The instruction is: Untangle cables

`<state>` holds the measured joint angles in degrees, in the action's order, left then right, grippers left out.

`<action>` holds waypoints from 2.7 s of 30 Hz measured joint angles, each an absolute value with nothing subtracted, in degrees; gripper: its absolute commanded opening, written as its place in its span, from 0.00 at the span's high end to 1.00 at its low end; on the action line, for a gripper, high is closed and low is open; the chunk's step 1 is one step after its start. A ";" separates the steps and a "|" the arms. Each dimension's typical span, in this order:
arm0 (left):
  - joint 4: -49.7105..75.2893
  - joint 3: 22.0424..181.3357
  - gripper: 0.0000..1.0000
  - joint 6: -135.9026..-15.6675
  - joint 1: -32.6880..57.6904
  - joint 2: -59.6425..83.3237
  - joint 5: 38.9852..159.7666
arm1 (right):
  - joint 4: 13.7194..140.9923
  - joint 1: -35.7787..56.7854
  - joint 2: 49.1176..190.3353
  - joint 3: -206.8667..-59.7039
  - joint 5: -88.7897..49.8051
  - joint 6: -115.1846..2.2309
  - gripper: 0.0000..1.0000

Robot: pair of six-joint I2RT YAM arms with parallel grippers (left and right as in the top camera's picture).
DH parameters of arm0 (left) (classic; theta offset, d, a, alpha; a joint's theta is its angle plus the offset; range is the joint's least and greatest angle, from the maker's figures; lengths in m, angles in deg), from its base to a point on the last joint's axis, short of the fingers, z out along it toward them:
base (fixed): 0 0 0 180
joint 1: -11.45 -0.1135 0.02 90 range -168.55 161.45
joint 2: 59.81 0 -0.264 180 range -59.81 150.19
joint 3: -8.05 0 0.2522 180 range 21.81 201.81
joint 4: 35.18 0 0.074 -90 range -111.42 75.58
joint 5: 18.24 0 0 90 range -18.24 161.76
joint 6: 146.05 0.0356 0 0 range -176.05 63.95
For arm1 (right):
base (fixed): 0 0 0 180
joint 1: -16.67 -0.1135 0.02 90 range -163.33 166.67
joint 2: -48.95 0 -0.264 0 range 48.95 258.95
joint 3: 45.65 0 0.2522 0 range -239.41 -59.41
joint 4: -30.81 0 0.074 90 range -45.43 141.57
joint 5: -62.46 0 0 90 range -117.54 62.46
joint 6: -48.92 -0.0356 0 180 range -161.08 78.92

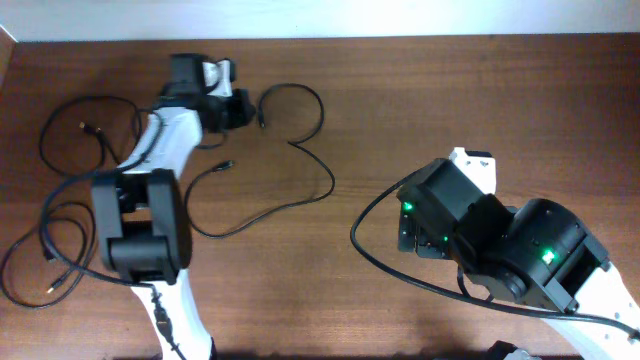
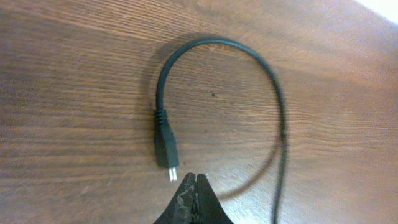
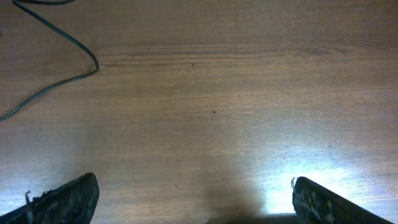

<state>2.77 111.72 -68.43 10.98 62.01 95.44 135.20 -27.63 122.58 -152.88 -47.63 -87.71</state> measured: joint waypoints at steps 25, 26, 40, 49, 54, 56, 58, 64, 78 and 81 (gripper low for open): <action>-2.96 112.95 0.94 -65.59 24.40 70.19 54.68 | 138.68 -27.63 122.58 -152.88 -49.34 -87.69 0.01; -1.89 113.08 1.00 -65.48 24.12 70.19 53.28 | 138.68 -27.63 122.58 -152.88 -49.32 -87.67 0.01; 29.91 136.88 0.01 -67.97 4.95 70.82 56.06 | 135.31 -27.63 122.58 -152.86 -49.10 -87.78 0.02; 46.88 144.09 0.01 -71.38 7.99 70.14 75.14 | 136.36 -27.63 120.28 -152.86 -48.64 -89.24 0.01; 54.07 144.09 0.01 -72.36 9.26 61.16 75.11 | 138.70 -27.63 114.56 -152.86 -49.47 -89.35 0.01; 54.13 143.87 0.04 -72.36 10.61 54.98 74.28 | 138.81 -27.63 112.77 -152.88 -50.04 -89.35 0.02; 53.06 143.22 0.04 -72.45 14.85 46.84 73.19 | 138.89 -27.63 111.13 -152.86 -50.69 -89.35 0.01; 50.22 130.15 0.01 -79.53 28.42 26.52 62.83 | 140.38 -27.63 109.38 -152.88 -51.94 -89.35 0.02; 43.75 82.08 0.00 -120.95 29.49 17.86 64.23 | 140.69 -27.63 109.73 -141.21 -53.16 -88.65 0.02; 43.62 79.59 0.01 -133.43 29.49 17.86 64.34 | 139.72 -27.63 110.80 -139.68 -53.16 -88.63 0.02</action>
<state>43.62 79.59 -133.43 29.49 17.86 64.34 139.72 -27.63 110.80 -139.68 -53.16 -88.63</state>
